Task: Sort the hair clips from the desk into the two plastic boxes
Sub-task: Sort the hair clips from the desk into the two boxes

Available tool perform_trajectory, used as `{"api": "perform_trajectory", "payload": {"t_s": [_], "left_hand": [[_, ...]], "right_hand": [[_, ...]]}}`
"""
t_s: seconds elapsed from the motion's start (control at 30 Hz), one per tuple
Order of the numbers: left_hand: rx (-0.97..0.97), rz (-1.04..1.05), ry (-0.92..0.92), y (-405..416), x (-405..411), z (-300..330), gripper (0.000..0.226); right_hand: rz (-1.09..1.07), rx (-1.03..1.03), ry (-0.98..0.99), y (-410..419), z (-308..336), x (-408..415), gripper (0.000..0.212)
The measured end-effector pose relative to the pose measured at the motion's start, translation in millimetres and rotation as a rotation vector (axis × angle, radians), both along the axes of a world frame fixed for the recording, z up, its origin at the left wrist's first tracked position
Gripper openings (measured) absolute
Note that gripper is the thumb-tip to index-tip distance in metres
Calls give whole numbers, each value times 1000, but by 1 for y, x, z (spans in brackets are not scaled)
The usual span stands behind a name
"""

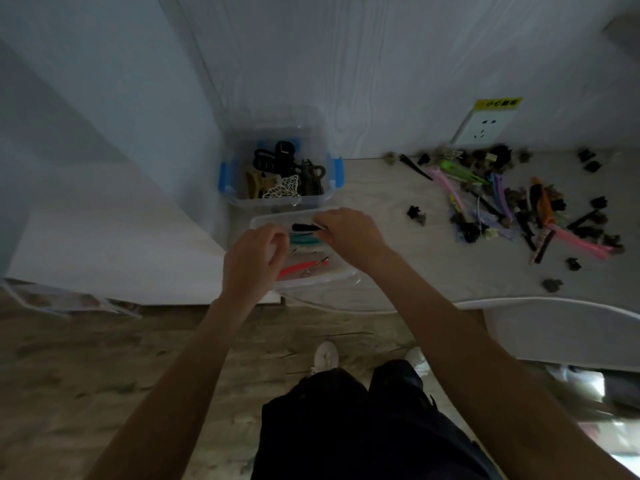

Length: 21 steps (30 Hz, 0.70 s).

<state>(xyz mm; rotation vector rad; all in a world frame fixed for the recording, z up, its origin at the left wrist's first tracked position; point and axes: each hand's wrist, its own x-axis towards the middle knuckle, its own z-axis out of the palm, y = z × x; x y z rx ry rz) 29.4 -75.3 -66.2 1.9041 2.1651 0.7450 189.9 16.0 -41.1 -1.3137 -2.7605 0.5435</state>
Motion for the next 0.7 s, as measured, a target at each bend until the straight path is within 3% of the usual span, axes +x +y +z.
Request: {"api": "perform_trajectory", "payload": {"t_s": [0.1, 0.23, 0.33, 0.47, 0.7], "left_hand": [[35, 46, -54, 0, 2, 0, 17], [72, 48, -72, 5, 7, -2, 19], [62, -2, -102, 11, 19, -2, 23], [21, -170, -137, 36, 58, -2, 16], [-191, -483, -52, 118, 157, -21, 33]], "right_hand": [[-71, -47, 63, 2, -8, -8, 24], [1, -118, 36, 0, -13, -15, 42], [-84, -80, 143, -4, -11, 11, 29], [-366, 78, 322, -8, -12, 92, 18], [-693, -22, 15, 29, -53, 220, 33]]}}
